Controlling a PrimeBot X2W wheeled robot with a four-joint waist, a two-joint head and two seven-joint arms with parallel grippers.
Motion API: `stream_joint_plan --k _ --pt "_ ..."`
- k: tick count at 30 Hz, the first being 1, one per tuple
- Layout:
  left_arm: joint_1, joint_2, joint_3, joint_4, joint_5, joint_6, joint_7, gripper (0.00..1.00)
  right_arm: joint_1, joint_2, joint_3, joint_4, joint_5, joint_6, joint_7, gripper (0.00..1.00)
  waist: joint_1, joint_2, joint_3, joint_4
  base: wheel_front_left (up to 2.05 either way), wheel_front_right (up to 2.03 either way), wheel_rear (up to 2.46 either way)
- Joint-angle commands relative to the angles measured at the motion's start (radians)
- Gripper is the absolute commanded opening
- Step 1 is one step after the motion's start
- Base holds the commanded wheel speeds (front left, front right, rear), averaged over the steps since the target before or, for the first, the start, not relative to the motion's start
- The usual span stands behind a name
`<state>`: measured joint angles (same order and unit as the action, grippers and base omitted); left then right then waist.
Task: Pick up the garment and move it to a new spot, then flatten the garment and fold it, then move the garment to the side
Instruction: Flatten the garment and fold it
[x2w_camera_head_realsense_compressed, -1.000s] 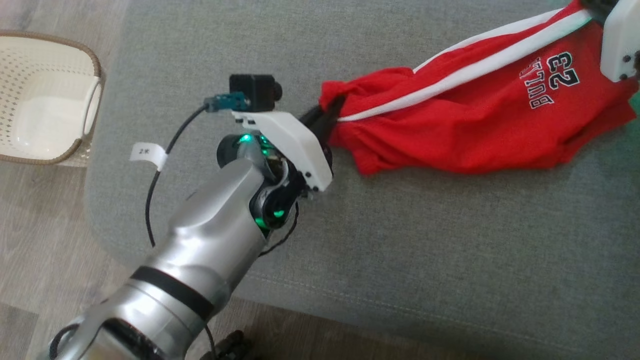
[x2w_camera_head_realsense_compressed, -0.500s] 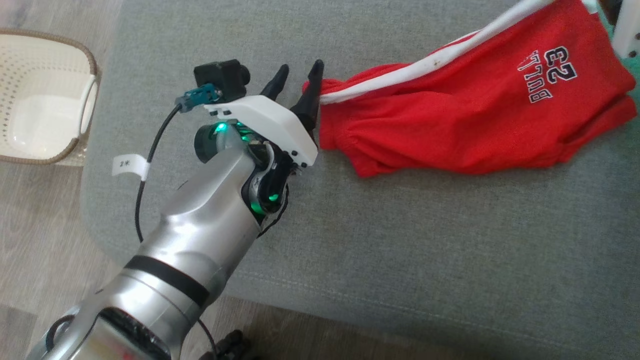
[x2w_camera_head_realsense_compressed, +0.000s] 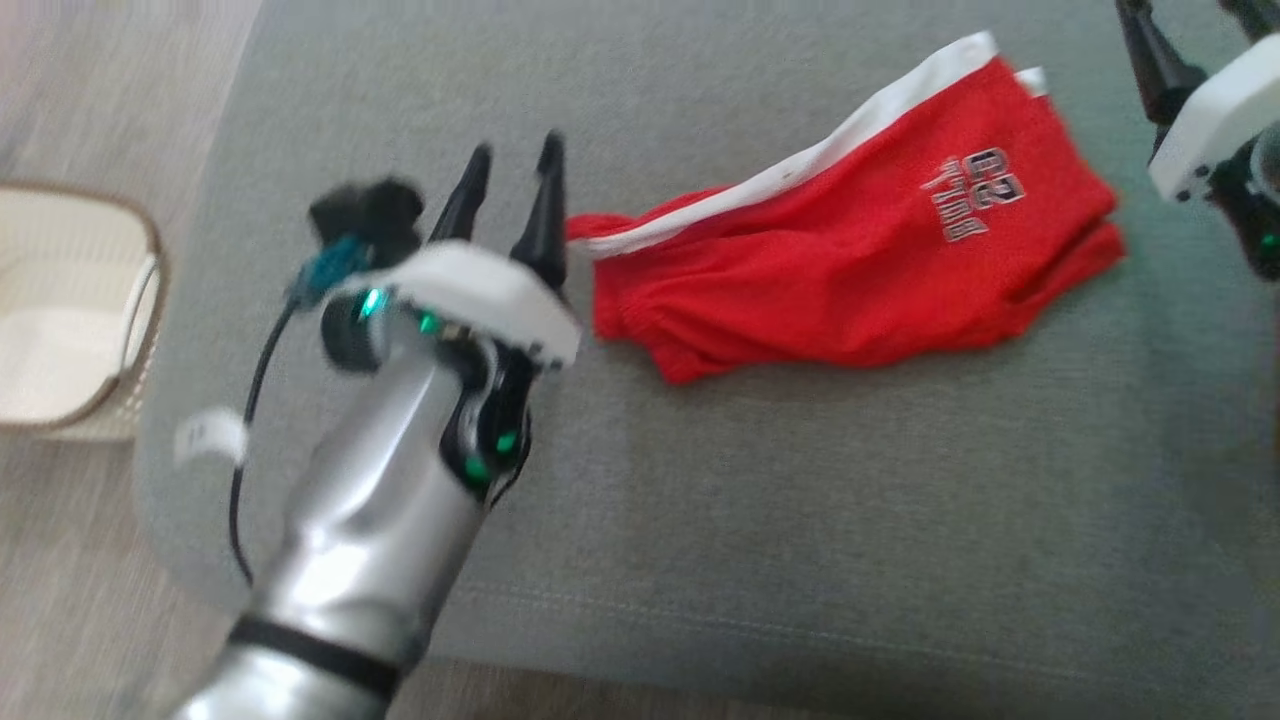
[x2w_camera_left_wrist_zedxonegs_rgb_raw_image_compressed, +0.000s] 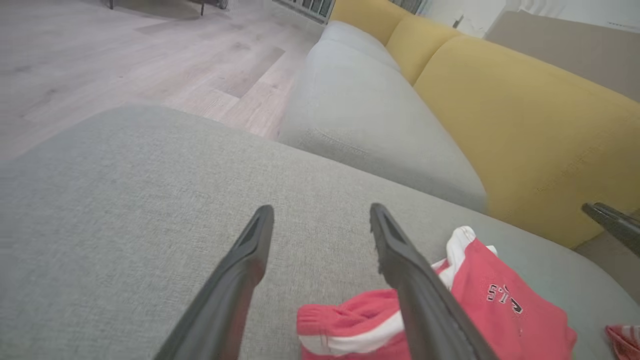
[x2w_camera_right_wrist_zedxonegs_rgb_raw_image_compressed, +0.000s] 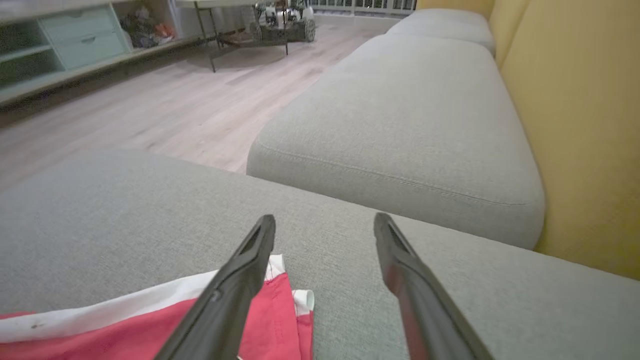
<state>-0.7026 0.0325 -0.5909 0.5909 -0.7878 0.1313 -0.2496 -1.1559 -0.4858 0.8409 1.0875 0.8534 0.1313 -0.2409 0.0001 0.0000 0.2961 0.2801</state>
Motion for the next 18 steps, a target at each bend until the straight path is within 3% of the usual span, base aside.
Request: stream_joint_plan --k 1,5,10,14,18 --pt "0.045 0.031 0.084 -0.079 0.063 0.011 -0.012 1.0 0.04 0.01 -0.034 -0.032 -0.008 -0.001 -0.018 1.0 -0.0001 0.0 -0.072 -0.062 0.0 0.0 0.0" --pt "0.173 0.028 0.184 -0.193 0.175 0.017 -0.012 1.0 0.123 -0.004 -0.168 -0.158 -0.127 -0.001 -0.02 1.0 -0.0001 0.0 -0.121 -0.103 0.0 0.0 0.0" --pt "0.336 0.022 0.262 -0.279 0.278 0.01 -0.012 1.0 0.373 0.005 -0.408 -0.373 -0.397 -0.001 -0.021 1.0 -0.0001 0.0 -0.187 -0.145 0.0 0.0 0.0" --pt "0.417 0.02 0.288 -0.3 0.319 -0.003 -0.012 1.0 0.563 0.057 -0.564 -0.505 -0.542 -0.001 -0.021 1.0 -0.0001 0.0 -0.219 -0.167 0.0 0.0 0.0" --pt "0.511 0.019 0.322 -0.329 0.364 -0.026 -0.012 1.0 0.788 0.165 -0.74 -0.681 -0.674 -0.001 -0.021 1.0 -0.0001 0.0 -0.25 -0.191 0.0 0.0 0.0"
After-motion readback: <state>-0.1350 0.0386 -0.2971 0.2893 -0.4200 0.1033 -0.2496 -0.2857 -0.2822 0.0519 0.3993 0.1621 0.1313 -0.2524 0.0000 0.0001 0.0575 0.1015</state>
